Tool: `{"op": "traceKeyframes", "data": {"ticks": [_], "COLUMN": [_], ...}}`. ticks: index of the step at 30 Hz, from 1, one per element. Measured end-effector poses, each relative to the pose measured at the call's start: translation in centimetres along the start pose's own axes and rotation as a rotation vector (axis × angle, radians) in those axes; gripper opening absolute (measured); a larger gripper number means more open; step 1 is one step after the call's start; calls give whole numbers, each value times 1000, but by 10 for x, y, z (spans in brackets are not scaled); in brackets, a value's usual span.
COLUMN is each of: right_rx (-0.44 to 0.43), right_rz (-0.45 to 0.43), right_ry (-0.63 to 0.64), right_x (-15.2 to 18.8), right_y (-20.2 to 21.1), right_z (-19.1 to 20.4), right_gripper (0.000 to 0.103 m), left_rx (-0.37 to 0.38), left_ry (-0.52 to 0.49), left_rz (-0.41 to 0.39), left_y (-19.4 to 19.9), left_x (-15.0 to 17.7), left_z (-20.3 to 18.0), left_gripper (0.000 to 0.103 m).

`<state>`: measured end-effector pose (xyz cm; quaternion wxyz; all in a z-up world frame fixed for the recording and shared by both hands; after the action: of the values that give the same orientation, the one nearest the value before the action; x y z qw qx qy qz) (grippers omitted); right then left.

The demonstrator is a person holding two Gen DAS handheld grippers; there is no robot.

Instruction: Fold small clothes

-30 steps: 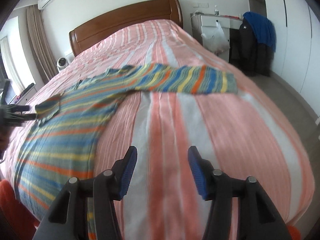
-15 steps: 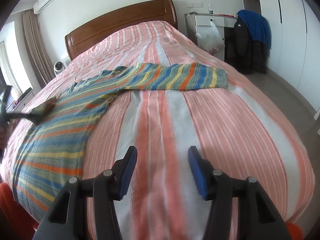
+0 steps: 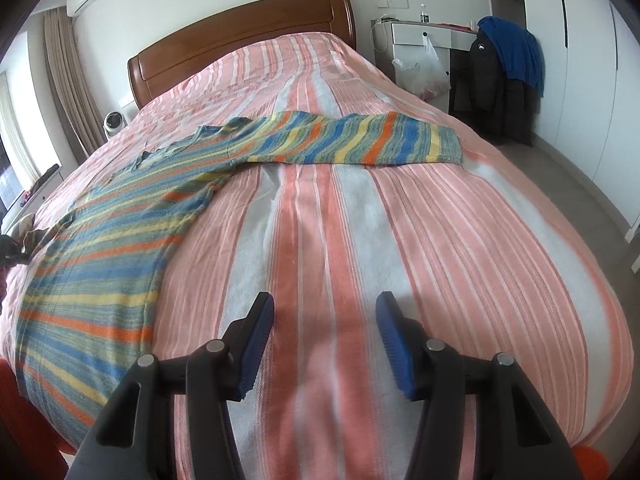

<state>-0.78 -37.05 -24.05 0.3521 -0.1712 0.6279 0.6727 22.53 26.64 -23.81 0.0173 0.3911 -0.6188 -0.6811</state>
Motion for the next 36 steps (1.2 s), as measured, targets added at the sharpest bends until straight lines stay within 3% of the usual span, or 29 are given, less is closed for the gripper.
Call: {"op": "traceKeyframes", "data": {"ticks": [5, 9, 15, 16, 17, 18, 20, 22, 24, 29, 32, 36], "right_rx": [10, 7, 2, -1, -5, -10, -33, -18, 11, 43, 43, 77], "right_rz": [2, 2, 2, 2, 1, -5, -65, -130, -181, -176, -148, -53], "right_ry": [13, 8, 15, 13, 11, 7, -6, 2, 17, 47, 39, 12], "right_x": [0, 0, 1, 1, 0, 0, -5, -11, -15, -31, -36, -19], "right_y": [-2, -2, -3, -3, -2, 0, 12, 24, 32, 22, 8, -21], "right_z": [2, 3, 4, 3, 3, 2, 0, 0, 0, -3, -10, -23], "right_gripper": [54, 55, 59, 59, 59, 59, 59, 66, 77, 77, 77, 78], "left_rx": [-16, -6, -37, -36, -28, -15, 11, 41, 74, 109, 104, 89], "left_ry": [51, 6, 76, 74, 69, 56, 4, -71, -146, -203, -234, -268], "left_rz": [21, 17, 15, 3, -10, -26, -70, -93, -80, -43, -93, -125], "left_y": [-12, -14, -1, 8, 16, 25, 48, 63, 65, 44, 39, 35], "left_x": [-4, -4, -3, 2, 5, 10, 27, 47, 70, 97, 102, 104], "left_z": [14, 10, 39, 43, 45, 45, 40, 30, 16, 1, -2, -5], "left_gripper": [2, 4, 8, 18, 35, 45, 75, 86, 90, 93, 101, 102]}}
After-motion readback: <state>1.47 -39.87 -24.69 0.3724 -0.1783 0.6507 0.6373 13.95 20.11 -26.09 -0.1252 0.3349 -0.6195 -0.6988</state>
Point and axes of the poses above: each gripper's, at about its wrist camera, not at the fingertips, and y roughly against the way its jaws point, z to its left, x to its underside, the point moved 4 cm from there along -y, roughly the way its jaws point, and after that the axes turned 1 degree about -x, right-handed, at the moved point
